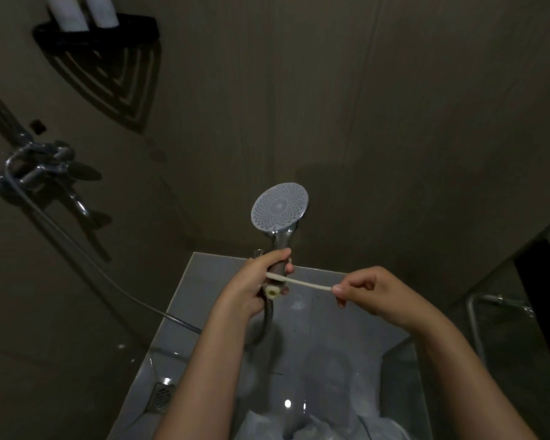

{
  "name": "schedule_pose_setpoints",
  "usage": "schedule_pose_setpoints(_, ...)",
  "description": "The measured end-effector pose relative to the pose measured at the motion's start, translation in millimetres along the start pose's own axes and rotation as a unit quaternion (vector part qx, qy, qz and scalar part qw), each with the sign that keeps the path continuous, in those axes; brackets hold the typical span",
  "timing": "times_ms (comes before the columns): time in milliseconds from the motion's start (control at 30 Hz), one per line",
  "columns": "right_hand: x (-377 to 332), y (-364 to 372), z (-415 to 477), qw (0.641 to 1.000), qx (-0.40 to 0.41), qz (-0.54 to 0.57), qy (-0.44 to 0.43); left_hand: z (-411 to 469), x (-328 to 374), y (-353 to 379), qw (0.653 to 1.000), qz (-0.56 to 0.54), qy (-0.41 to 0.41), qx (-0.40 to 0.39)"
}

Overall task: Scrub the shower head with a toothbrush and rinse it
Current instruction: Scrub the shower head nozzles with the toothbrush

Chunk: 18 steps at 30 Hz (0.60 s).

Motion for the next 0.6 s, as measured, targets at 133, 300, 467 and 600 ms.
schedule_pose_setpoints(133, -2, 0, -4, 1.000, 0.027, 0.004, -0.006, 0, -1, 18, 0.984, -0.166, 0.002, -0.060)
schedule_pose_setpoints(300, -11, -1, -5, 0.998, 0.053, 0.016, -0.038, -5, 10, 32, 0.944, -0.285, 0.052, -0.158)
schedule_pose_setpoints(467, -11, -2, -9, 0.998, 0.043, 0.021, -0.046, -7, 14, 33, 0.921, -0.341, 0.073, -0.172)
schedule_pose_setpoints(600, -9, -5, -8, 0.998, 0.047, 0.011, -0.041, -10, 17, 31, 0.909, -0.373, 0.086, -0.166)
Point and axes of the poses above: each hand's wrist, its own z-axis towards the middle knuckle, its own y-axis out of the palm, x = y × z, the point moved 9 cm from there along z, towards the middle knuckle, and after that the axes turned 3 degrees about -z, right-handed, at the moved point
